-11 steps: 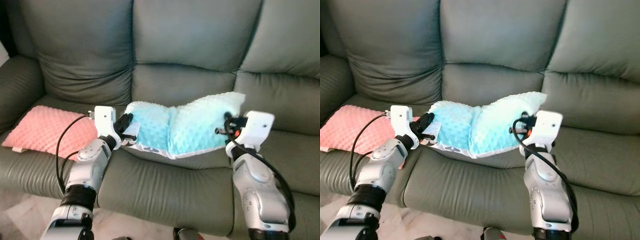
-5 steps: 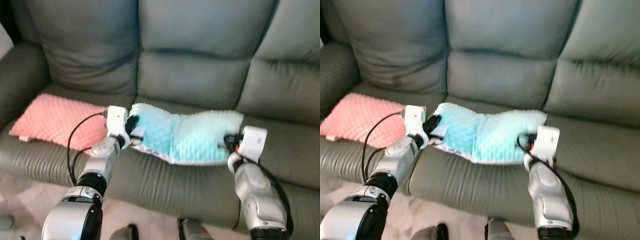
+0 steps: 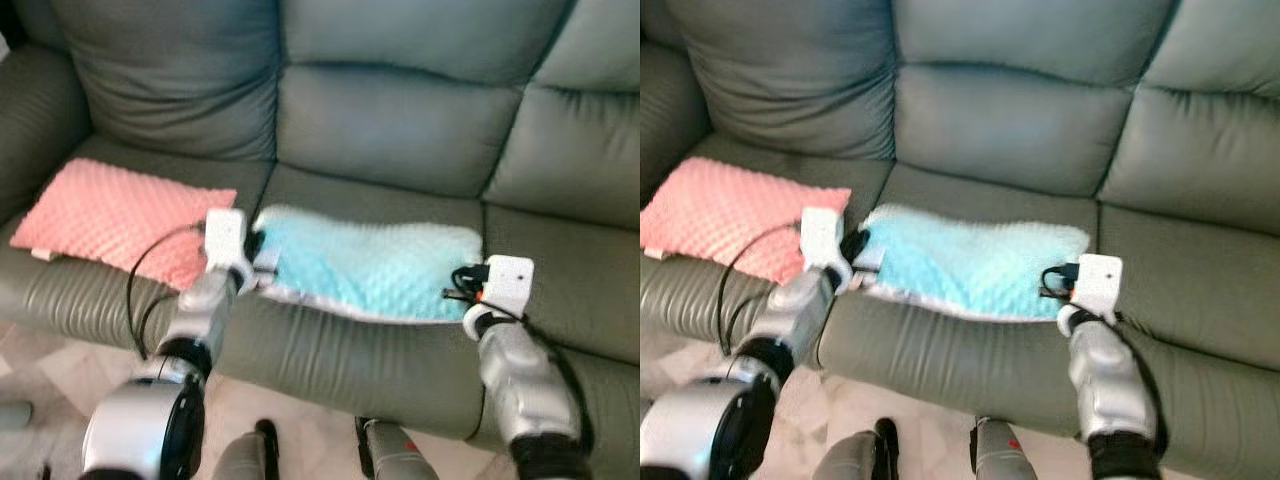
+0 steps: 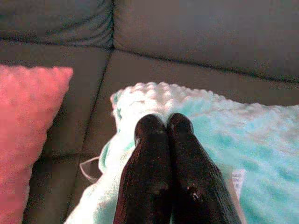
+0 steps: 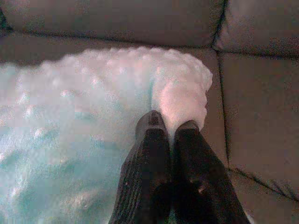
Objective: Move the pillow to the sofa
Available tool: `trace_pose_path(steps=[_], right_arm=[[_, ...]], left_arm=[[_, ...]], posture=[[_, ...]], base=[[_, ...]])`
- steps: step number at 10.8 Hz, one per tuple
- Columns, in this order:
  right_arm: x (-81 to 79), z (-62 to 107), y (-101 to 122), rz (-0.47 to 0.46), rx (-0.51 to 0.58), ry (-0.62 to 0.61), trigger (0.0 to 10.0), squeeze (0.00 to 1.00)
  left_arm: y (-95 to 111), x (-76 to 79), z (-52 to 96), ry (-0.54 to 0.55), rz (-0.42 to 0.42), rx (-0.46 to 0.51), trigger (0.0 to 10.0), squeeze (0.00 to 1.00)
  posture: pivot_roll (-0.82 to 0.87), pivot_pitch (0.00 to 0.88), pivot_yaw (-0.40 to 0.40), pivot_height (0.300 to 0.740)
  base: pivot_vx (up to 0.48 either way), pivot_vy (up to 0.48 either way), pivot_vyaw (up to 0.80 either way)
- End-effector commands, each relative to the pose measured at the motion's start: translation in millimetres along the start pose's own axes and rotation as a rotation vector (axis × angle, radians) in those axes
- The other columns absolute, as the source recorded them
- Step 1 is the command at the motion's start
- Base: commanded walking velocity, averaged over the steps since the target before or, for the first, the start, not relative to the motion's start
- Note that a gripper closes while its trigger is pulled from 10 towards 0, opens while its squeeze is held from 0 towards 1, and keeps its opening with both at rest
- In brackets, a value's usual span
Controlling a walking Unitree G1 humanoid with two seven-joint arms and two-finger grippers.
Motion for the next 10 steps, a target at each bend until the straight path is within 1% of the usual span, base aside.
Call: trace_pose_path(steps=[1, 2, 3, 4, 5, 6, 7, 8, 9, 10], right_arm=[[6.2, 0.6, -7, -0.004, -0.022, -0.017, 10.0, 0.0], [21.5, -7.1, 20, 0.013, 0.096, -0.061, 10.0, 0.0], [27.0, -7.9, 32, 0.019, 0.151, -0.08, 10.0, 0.0], [35.0, -2.4, 34, 0.028, 0.201, -0.12, 10.0, 0.0], [33.7, 1.3, 21, 0.012, 0.177, -0.123, 10.0, 0.0], [25.2, 5.6, 2, -0.001, 0.136, -0.107, 10.0, 1.0], [12.7, 10.7, -14, -0.016, 0.109, -0.07, 10.0, 1.0], [1.1, 15.8, -25, -0.025, 0.081, -0.03, 10.0, 1.0], [-4.6, 20.6, -31, -0.027, 0.068, -0.003, 10.0, 1.0], [-3.2, 22.9, -35, -0.019, 0.064, -0.005, 10.0, 1.0]], left_arm=[[-5, -4.3, 1.9, 0.029, 0.001, -0.015, 10.0, 0.0], [23, -0.4, -7.2, 0.035, -0.007, 0.068, 10.0, 0.0], [35, 0.1, -9.8, 0.037, -0.003, 0.101, 10.0, 0.0], [39, -1.7, -10.2, 0.046, 0.004, 0.121, 10.0, 0.0], [27, -3.7, -6.9, 0.057, -0.005, 0.09, 10.0, 0.12], [7, -5.8, -1.2, 0.071, -0.005, 0.039, 10.0, 0.66], [-7, -7.6, 3.8, 0.078, -0.013, 0.002, 10.0, 1.0], [-16, -11.5, 7.8, 0.089, -0.024, -0.023, 10.0, 1.0], [-18, -14.8, 9.5, 0.103, -0.034, -0.029, 10.0, 1.0], [-19, -15.9, 10.1, 0.111, -0.038, -0.031, 10.0, 1.0]], posture=[[-0.2, 0.375, 0.048, 0.74], [-0.2, 0.388, 0.045, 0.74], [-0.2, 0.392, 0.044, 0.74], [-0.21, 0.409, 0.051, 0.74], [-0.21, 0.414, 0.055, 0.74], [-0.21, 0.42, 0.059, 0.74], [-0.21, 0.425, 0.061, 0.74], [-0.21, 0.426, 0.057, 0.74], [-0.21, 0.423, 0.055, 0.74], [-0.21, 0.42, 0.055, 0.74]], base=[[0.0, 0.0, 0.0], [0.0, 0.0, 0.0], [0.0, 0.0, 0.0], [0.0, 0.0, 0.0], [0.0, 0.0, 0.0], [0.0, 0.0, 0.0], [0.0, 0.0, 0.0], [0.0, 0.0, 0.0], [0.0, 0.0, 0.0], [0.0, 0.0, 0.0]])
Point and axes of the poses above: a point about 5 cm out from each wrist's last joint towards the gripper, its own z axis pointing back from the gripper into the wrist, its own y axis along the axis of the wrist's last joint, x = y × z, the point moved 1 cm from there along -z, pointing out of the wrist towards the gripper, and after that the axes turned 6 degrees about z, right-handed, at the moved point
